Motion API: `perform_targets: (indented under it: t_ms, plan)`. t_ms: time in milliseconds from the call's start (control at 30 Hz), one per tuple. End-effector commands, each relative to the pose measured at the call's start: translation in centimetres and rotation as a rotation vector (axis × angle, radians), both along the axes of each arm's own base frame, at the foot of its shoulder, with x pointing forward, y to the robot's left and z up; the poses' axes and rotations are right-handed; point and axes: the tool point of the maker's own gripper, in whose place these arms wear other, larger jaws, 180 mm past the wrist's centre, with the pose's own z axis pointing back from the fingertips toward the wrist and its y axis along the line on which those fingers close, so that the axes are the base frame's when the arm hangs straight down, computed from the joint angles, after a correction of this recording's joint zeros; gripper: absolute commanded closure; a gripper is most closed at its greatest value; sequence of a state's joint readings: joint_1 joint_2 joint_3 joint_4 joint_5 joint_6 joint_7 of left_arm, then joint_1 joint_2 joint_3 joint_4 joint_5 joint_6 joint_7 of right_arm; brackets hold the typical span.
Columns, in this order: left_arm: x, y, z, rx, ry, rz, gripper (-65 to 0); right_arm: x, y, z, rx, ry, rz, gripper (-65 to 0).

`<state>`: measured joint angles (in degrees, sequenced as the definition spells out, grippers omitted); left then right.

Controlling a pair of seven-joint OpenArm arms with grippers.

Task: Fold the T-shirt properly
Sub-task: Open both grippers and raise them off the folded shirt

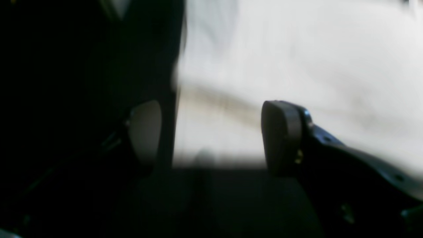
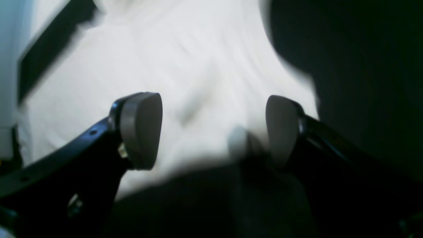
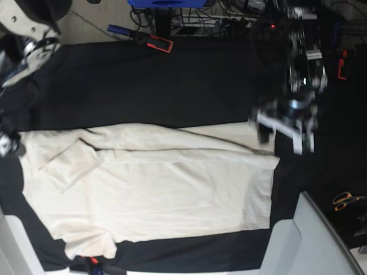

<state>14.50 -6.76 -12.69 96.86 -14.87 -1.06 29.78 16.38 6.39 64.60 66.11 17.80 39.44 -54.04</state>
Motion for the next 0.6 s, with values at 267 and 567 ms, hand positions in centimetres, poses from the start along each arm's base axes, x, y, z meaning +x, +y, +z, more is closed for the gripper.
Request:
perform_targets:
  t_ms: [267,567]
  plan:
    - [-3.9,0.0,-0.5,-0.039,0.013,0.028,-31.8,-2.1,0.4,-3.1,0.131,-0.05,-0.145,-45.9]
    - [-5.3,2.2,-1.5,-0.268,0.015,0.158,-30.6,0.6,-1.1,-4.9,0.273,-0.126,-0.233,-45.9]
